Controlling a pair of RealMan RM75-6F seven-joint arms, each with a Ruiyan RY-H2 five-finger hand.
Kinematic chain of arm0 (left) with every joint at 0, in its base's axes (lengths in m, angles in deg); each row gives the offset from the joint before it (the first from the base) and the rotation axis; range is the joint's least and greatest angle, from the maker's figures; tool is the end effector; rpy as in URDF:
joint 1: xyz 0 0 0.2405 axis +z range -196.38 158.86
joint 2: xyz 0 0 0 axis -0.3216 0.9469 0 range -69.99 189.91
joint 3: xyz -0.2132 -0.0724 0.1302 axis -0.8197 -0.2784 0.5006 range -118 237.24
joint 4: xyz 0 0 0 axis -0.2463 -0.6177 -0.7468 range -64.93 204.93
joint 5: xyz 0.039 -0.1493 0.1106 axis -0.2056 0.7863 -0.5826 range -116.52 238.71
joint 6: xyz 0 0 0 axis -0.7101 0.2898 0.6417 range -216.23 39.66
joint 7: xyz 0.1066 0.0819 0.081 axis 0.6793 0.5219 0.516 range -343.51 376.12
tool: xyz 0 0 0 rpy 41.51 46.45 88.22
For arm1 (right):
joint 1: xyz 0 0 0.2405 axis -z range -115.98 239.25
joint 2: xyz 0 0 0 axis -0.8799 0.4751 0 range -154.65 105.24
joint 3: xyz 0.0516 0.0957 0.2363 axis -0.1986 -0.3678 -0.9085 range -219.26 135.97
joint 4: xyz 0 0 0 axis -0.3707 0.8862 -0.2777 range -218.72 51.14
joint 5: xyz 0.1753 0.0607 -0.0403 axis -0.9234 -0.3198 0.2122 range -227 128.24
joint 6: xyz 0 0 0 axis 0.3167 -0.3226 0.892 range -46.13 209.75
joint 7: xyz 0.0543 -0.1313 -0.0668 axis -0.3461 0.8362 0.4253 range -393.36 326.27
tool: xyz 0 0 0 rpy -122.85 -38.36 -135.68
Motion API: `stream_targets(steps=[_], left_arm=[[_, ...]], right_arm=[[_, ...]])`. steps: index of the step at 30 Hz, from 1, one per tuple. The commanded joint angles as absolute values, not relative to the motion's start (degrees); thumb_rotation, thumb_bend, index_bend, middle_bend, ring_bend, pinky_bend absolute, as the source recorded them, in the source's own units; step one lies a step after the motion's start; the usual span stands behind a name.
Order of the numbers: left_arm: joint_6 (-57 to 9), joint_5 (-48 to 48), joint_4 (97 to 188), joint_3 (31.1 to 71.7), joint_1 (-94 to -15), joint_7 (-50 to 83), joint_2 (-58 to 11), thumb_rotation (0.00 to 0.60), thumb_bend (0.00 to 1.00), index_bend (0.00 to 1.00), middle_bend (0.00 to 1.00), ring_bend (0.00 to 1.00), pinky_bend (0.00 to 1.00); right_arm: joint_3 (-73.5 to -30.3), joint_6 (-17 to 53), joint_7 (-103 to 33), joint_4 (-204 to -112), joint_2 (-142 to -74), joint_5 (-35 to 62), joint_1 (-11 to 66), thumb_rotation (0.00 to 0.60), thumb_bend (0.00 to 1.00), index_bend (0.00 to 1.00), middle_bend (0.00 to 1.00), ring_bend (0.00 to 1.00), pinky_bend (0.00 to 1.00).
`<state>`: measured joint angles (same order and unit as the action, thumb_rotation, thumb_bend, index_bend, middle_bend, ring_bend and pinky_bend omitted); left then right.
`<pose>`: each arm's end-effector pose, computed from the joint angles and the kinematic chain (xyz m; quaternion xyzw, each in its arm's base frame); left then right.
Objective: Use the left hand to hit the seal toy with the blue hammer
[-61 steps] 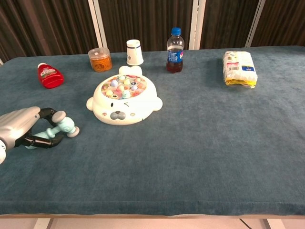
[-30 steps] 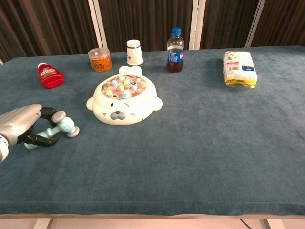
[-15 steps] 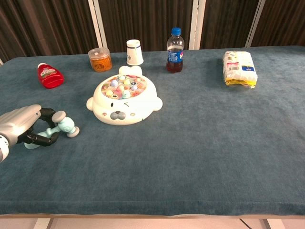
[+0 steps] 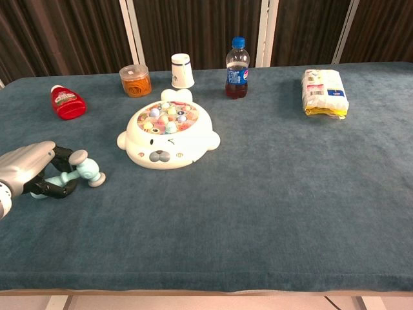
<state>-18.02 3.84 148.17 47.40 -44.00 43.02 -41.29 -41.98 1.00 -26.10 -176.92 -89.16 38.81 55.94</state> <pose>-0.2390 0.2987 -0.0216 -0.5929 -0.4795 -0.3292 0.5569 -0.3037 -0.1872 0.1567 0.6534 -0.3720 0.3327 0.5693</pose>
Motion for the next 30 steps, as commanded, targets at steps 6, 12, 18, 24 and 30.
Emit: stream_targets(steps=[6, 12, 18, 24, 30], left_arm=[[-18.4, 4.1, 148.1, 47.6, -44.0, 42.8, -41.2, 0.6, 0.49, 0.48, 0.51, 0.31, 0.11], [-18.8, 4.0, 148.4, 47.8, -44.0, 42.4, -40.9, 0.6, 0.5, 0.48, 0.51, 0.32, 0.11], [-17.6, 2.9, 147.3, 47.9, -43.7, 41.3, -41.7, 0.6, 0.53, 0.55, 0.59, 0.38, 0.12], [-14.9, 0.6, 145.6, 48.2, -43.1, 40.2, -43.1, 0.6, 0.63, 0.63, 0.68, 0.47, 0.2], [-13.9, -0.3, 145.8, 48.0, -42.5, 39.3, -42.9, 0.6, 0.66, 0.64, 0.75, 0.54, 0.35]], right_arm=[[-42.0, 1.0, -26.1, -176.9, -89.2, 38.8, 55.9, 0.6, 0.23, 0.0, 0.0, 0.0, 0.0], [-42.0, 1.1, -26.1, -177.0, -89.1, 38.7, 55.9, 0.6, 0.23, 0.0, 0.0, 0.0, 0.0], [-41.9, 1.0, -26.2, -177.0, -89.1, 38.8, 56.0, 0.6, 0.23, 0.0, 0.0, 0.0, 0.0], [-41.9, 1.0, -26.2, -177.1, -89.0, 38.8, 56.0, 0.6, 0.23, 0.0, 0.0, 0.0, 0.0], [-41.9, 1.1, -26.2, -177.1, -89.0, 38.8, 55.9, 0.6, 0.23, 0.0, 0.0, 0.0, 0.0]])
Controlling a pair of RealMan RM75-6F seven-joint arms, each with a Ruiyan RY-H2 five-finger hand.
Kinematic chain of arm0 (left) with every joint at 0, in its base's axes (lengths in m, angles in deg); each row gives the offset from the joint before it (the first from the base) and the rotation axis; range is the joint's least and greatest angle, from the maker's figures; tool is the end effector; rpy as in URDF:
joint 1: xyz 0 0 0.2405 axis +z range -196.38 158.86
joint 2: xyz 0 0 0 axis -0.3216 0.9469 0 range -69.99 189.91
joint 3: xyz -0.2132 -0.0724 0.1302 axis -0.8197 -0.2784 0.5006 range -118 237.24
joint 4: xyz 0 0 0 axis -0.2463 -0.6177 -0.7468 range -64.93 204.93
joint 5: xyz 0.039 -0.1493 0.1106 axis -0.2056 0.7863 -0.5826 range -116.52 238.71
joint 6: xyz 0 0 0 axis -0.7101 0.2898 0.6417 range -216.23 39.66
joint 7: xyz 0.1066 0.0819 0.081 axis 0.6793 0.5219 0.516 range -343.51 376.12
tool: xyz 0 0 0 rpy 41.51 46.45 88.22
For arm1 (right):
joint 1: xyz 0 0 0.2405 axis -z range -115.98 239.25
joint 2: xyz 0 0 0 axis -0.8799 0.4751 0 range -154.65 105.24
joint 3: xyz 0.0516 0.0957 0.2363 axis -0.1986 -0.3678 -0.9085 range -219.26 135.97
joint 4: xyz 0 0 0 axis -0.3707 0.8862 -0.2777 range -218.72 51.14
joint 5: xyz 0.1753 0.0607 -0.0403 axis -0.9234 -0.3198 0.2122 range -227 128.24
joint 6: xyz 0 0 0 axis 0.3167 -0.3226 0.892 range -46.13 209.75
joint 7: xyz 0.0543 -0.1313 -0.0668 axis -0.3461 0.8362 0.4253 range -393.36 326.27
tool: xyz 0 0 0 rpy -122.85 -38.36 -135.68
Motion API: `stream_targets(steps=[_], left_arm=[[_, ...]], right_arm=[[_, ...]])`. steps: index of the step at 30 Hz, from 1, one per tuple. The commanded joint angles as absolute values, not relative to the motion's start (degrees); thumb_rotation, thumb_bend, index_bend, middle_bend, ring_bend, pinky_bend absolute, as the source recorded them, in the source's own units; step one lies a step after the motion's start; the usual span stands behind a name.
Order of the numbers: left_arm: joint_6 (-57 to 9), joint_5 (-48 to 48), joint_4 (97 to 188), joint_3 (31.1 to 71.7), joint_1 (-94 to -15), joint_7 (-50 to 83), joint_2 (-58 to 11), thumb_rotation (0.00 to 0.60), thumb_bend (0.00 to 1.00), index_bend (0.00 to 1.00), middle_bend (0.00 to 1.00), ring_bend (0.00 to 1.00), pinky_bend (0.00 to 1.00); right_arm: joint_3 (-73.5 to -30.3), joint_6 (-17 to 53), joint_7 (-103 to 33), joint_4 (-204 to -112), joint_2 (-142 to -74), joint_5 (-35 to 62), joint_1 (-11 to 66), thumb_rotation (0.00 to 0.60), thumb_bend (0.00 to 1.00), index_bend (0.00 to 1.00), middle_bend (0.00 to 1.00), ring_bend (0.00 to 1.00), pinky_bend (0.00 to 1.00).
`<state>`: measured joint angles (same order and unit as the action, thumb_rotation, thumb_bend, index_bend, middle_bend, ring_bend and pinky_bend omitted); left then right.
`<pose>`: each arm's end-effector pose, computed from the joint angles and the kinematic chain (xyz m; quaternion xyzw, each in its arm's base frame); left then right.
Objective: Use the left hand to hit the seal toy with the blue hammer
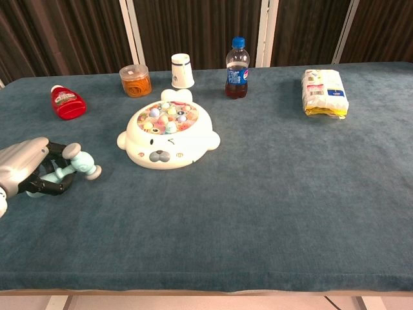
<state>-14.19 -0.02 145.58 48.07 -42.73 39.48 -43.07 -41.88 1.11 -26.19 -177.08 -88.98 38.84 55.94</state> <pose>-0.2401 0.2939 -0.0193 -0.5747 -0.4663 -0.3586 0.5690 -0.3036 -0.1867 0.1569 0.6540 -0.3732 0.3320 0.5681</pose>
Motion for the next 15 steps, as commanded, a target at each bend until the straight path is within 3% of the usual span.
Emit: stream_targets(steps=[1, 4, 15], left_arm=[[-13.8, -0.3, 146.0, 48.0, -42.4, 39.3, -42.7, 0.6, 0.66, 0.64, 0.77, 0.56, 0.45], [-14.0, 0.2, 147.1, 48.0, -42.0, 39.5, -42.0, 0.6, 0.67, 0.64, 0.83, 0.63, 0.68], [-12.9, -0.5, 150.0, 47.4, -40.8, 37.9, -39.9, 0.6, 0.68, 0.66, 0.98, 0.86, 0.91]], right_arm=[[-41.9, 1.1, -26.1, -177.1, -89.0, 38.9, 55.9, 0.6, 0.23, 0.0, 0.0, 0.0, 0.0], [-41.8, 1.2, -26.0, -177.1, -89.0, 38.9, 55.9, 0.6, 0.23, 0.0, 0.0, 0.0, 0.0], [-41.7, 1.4, -25.9, -177.3, -89.0, 38.9, 55.9, 0.6, 0.23, 0.0, 0.0, 0.0, 0.0]])
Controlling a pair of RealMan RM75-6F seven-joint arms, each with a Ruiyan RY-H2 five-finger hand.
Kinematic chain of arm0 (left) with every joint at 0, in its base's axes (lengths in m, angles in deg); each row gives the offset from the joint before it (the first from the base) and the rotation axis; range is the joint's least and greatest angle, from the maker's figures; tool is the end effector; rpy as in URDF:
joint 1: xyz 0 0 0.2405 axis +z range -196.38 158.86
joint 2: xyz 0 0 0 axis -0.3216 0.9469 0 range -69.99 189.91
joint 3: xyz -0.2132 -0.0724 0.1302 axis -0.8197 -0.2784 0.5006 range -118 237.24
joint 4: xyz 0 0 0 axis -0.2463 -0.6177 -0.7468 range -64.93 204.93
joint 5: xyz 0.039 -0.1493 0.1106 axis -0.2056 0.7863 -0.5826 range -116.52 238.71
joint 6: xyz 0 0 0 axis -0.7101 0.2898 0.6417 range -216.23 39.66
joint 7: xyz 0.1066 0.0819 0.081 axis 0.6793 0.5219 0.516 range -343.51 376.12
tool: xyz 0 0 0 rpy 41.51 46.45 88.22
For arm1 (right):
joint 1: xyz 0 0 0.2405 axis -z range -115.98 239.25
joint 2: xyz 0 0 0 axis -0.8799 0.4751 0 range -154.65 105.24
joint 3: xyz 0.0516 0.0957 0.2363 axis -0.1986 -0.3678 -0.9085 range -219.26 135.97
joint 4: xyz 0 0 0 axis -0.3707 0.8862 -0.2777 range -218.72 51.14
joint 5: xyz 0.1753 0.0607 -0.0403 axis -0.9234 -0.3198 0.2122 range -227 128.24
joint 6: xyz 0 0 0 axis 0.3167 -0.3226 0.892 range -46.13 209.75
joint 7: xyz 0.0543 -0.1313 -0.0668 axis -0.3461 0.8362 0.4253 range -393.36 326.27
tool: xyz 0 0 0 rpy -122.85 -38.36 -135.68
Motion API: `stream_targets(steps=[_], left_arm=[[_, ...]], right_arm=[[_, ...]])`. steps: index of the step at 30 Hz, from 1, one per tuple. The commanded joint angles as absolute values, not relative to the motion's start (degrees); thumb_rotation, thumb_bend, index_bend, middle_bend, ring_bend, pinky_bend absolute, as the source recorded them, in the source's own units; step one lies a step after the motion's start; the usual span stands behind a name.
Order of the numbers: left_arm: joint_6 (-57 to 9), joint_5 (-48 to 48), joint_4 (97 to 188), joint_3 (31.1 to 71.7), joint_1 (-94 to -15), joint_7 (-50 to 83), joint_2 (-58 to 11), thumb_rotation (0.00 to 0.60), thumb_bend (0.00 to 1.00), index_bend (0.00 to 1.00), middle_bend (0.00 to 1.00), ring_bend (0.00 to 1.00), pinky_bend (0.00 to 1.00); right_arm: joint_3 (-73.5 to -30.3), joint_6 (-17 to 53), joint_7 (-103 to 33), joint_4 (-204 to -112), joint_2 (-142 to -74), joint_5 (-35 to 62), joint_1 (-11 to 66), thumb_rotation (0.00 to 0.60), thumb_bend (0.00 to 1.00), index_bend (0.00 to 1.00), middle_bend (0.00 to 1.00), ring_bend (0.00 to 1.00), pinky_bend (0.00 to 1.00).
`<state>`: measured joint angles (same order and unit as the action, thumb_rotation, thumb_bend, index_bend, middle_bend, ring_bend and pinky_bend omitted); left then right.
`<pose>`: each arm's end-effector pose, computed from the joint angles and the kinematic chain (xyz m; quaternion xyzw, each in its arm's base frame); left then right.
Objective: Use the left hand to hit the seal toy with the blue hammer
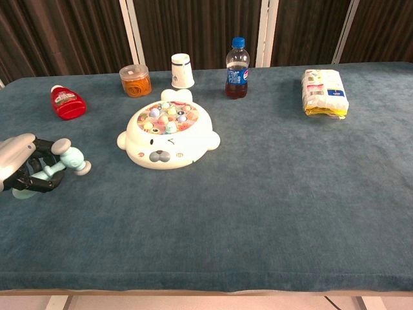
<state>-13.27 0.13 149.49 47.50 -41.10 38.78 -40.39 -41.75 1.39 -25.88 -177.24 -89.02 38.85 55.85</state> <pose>-0.2444 0.2889 -0.0044 -0.5574 -0.4783 -0.3669 0.5709 -0.3032 -0.1866 0.1555 0.6563 -0.3738 0.3298 0.5664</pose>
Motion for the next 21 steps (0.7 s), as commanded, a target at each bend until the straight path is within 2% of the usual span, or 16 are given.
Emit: stream_targets(steps=[1, 5, 7, 14, 21], left_arm=[[-12.8, -0.9, 150.3, 47.4, -40.7, 37.1, -39.8, 0.6, 0.69, 0.66, 0.98, 0.87, 0.92], [-12.4, -3.0, 150.8, 47.4, -40.2, 33.1, -39.1, 0.6, 0.7, 0.66, 1.0, 0.95, 0.99], [-12.6, -4.2, 151.0, 47.3, -40.1, 30.4, -38.6, 0.6, 0.71, 0.66, 1.0, 0.97, 1.0], [-13.8, -5.4, 152.6, 44.5, -40.5, 22.5, -36.0, 0.6, 0.72, 0.64, 1.0, 1.0, 1.0], [-16.1, -3.5, 155.8, 42.6, -42.3, 25.3, -33.3, 0.6, 0.76, 0.64, 1.0, 1.0, 1.0]], right_arm=[[-41.7, 1.4, -25.9, -177.3, -89.0, 38.9, 55.9, 0.6, 0.23, 0.0, 0.0, 0.0, 0.0], [-41.7, 1.4, -25.9, -177.3, -89.0, 39.0, 55.9, 0.6, 0.23, 0.0, 0.0, 0.0, 0.0], [-41.7, 1.4, -25.9, -177.3, -89.0, 38.9, 55.8, 0.6, 0.23, 0.0, 0.0, 0.0, 0.0], [-41.7, 1.5, -26.2, -177.4, -88.8, 39.0, 55.8, 0.6, 0.23, 0.0, 0.0, 0.0, 0.0], [-41.5, 1.7, -26.2, -177.5, -88.7, 39.1, 55.7, 0.6, 0.23, 0.0, 0.0, 0.0, 0.0]])
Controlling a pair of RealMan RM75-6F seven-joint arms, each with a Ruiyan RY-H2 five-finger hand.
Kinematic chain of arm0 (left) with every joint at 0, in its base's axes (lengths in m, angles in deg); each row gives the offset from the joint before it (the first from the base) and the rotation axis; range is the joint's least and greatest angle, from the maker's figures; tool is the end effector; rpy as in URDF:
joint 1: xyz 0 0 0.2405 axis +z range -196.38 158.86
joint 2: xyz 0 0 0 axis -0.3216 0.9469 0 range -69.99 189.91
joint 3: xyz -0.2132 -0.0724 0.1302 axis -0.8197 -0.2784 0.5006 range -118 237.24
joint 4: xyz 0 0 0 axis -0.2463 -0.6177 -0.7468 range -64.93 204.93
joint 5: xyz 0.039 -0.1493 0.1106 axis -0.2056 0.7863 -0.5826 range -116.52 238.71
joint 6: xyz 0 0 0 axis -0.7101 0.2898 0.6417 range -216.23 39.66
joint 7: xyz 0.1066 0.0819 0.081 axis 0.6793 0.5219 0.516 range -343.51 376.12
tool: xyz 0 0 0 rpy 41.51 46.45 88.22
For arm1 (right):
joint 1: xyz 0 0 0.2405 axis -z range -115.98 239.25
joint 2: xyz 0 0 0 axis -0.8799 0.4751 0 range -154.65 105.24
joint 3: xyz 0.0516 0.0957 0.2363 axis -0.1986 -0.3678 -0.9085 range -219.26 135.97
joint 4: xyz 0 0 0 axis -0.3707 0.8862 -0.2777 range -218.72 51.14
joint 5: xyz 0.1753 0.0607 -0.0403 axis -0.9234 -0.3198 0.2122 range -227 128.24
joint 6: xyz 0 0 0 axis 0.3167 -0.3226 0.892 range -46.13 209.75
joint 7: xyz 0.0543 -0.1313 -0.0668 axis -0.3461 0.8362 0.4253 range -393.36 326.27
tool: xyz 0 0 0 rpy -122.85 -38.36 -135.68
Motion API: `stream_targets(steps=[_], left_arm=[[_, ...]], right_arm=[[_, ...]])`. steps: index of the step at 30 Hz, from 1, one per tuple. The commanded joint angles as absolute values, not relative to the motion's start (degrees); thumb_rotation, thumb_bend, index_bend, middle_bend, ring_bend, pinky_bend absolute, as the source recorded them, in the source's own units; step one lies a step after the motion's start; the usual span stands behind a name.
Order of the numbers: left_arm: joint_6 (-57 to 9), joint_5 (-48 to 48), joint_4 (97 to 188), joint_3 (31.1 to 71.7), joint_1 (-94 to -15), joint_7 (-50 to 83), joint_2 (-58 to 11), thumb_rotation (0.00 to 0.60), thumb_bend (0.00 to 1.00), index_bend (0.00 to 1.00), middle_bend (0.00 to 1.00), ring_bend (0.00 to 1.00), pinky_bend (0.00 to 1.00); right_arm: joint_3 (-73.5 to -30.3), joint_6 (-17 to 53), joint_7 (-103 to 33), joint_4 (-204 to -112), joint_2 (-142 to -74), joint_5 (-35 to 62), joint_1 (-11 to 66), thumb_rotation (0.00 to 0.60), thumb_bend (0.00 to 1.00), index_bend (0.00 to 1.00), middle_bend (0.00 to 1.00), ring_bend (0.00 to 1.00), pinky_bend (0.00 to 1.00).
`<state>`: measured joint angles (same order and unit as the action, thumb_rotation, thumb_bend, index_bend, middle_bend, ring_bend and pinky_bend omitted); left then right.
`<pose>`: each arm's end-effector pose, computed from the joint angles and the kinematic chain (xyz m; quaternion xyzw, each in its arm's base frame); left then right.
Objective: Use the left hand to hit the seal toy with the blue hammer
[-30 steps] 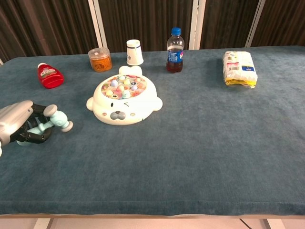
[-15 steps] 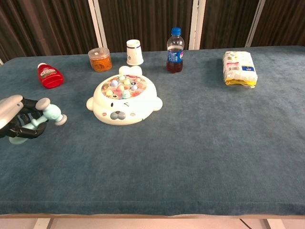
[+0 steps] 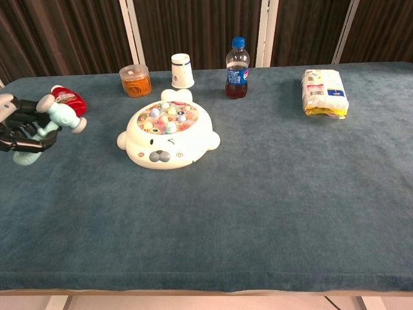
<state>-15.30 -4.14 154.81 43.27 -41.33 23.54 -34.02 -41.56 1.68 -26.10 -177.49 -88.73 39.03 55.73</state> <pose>-0.2303 0.3072 0.0356 -0.5022 -0.5125 -0.4753 0.5091 -0.3025 -0.1863 0.1553 0.6586 -0.3756 0.3292 0.5629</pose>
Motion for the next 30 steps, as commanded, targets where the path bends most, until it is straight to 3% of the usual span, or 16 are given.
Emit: stream_targets(steps=[1, 12, 19, 24, 30], left_arm=[[-16.3, -3.3, 156.0, 42.5, -42.8, 26.3, -33.2, 0.6, 0.76, 0.64, 1.0, 1.0, 1.0], [-19.8, -0.5, 152.9, 40.8, -50.8, 38.2, -37.8, 0.6, 0.78, 0.64, 1.0, 1.0, 1.0], [-21.6, 4.2, 148.2, 35.7, -57.4, 41.7, -42.8, 0.6, 0.78, 0.64, 1.0, 1.0, 1.0], [-22.1, 5.7, 147.3, 34.3, -59.1, 41.9, -44.0, 0.6, 0.78, 0.64, 1.0, 1.0, 1.0], [-27.9, 10.6, 142.5, 31.8, -64.7, 44.4, -44.6, 0.6, 0.78, 0.64, 1.0, 1.0, 1.0]], right_arm=[[-41.5, 1.7, -26.2, -177.6, -88.6, 39.1, 55.7, 0.6, 0.23, 0.0, 0.0, 0.0, 0.0], [-41.5, 2.5, -26.2, -177.6, -88.6, 38.7, 55.4, 0.6, 0.23, 0.0, 0.0, 0.0, 0.0], [-41.8, 2.3, -27.4, -177.5, -88.1, 38.2, 55.5, 0.6, 0.23, 0.0, 0.0, 0.0, 0.0], [-41.8, 2.4, -27.7, -177.4, -87.9, 38.1, 55.5, 0.6, 0.23, 0.0, 0.0, 0.0, 0.0], [-42.2, 2.3, -29.8, -177.2, -86.9, 37.4, 55.7, 0.6, 0.23, 0.0, 0.0, 0.0, 0.0]])
